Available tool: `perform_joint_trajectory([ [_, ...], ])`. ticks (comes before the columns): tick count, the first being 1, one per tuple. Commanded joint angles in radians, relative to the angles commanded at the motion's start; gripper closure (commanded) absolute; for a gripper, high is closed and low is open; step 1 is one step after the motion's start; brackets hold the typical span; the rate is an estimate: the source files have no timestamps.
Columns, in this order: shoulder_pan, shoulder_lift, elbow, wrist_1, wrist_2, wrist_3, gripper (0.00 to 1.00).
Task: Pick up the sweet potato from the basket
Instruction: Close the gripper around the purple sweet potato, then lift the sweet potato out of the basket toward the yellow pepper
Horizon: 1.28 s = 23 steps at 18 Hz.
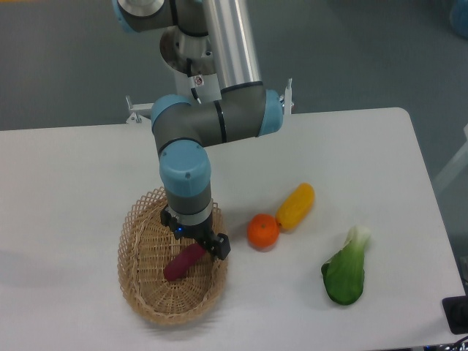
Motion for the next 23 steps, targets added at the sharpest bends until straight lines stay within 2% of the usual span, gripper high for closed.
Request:
perform_joint_trajectory([
  [7, -0.017, -0.029, -0.011, 0.074, 0.002, -0.034, 0.00],
  [8, -0.017, -0.029, -0.011, 0.074, 0.003, -0.034, 0.07],
  [10, -0.017, -0.029, -0.011, 0.072, 0.003, -0.032, 0.35],
  [12, -0.017, -0.034, -0.011, 0.074, 0.005, -0.031, 0.43],
  [15, -0.017, -0.029, -0.008, 0.074, 0.006, -0.032, 0.63],
  [18, -0.015, -0.023, 0.005, 0.072, 0.008, -0.032, 0.73],
  [20, -0.014, -0.015, 0.015, 0.072, 0.006, -0.031, 0.74],
  [23, 0.004, 0.035, 0.034, 0.069, -0.002, -0.020, 0.76],
])
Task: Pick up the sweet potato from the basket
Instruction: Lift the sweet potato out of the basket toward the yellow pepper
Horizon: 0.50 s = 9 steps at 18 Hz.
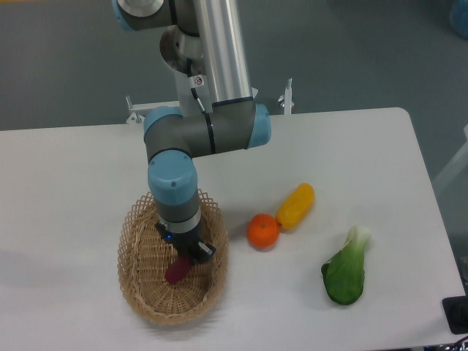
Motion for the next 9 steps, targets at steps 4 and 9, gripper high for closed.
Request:
perform_joint_trajectory([
  [4, 0.066, 0.066, 0.051, -0.023, -0.075, 0.003, 0.76],
  [9, 0.111, 0.091, 0.066, -0.031, -0.104, 0.009, 0.76],
])
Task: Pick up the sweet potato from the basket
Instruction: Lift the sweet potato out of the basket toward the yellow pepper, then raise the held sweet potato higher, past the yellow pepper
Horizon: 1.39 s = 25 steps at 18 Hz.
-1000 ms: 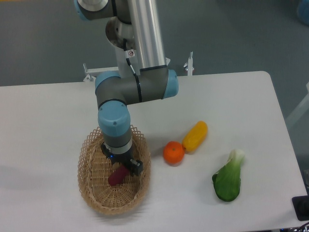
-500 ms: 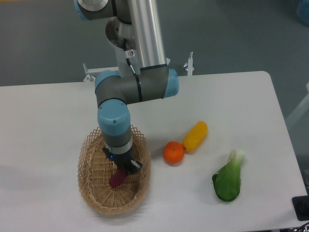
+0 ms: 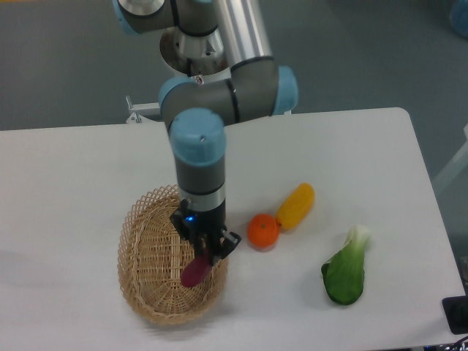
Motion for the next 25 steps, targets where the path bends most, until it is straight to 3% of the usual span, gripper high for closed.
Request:
perform_joint_trajectory([
  [6, 0.066, 0.022, -0.003, -0.090, 0.003, 0.109, 0.76],
  [11, 0.126, 0.052, -0.011, -0.126, 0.006, 0.182, 0.76],
  [20, 0.264, 0.058, 0.003, -0.204, 0.005, 0.388, 0.76],
  [25, 0.307, 0.064, 0.008, -0.216, 0.006, 0.442, 0.76],
])
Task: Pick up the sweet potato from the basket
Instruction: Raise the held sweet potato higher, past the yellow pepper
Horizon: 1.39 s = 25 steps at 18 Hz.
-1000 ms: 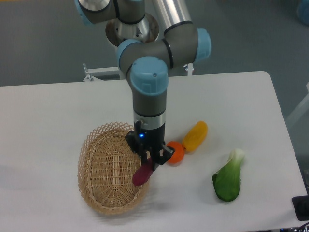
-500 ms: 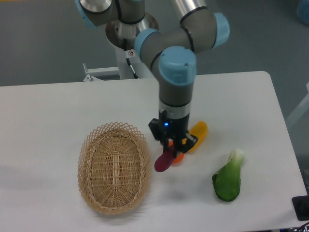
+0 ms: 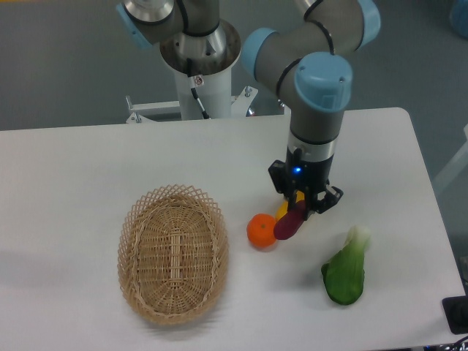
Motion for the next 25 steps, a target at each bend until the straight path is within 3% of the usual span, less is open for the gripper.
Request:
perform_joint_trajectory([
  [5, 0.052, 0.014, -0.002, -0.014, 0.000, 0.089, 0.76],
  [12, 0.098, 0.022, 0.003, -0.011, 0.000, 0.109, 0.76],
  [25, 0.106, 0.023, 0.003, -0.009, 0.000, 0.143, 0.75],
])
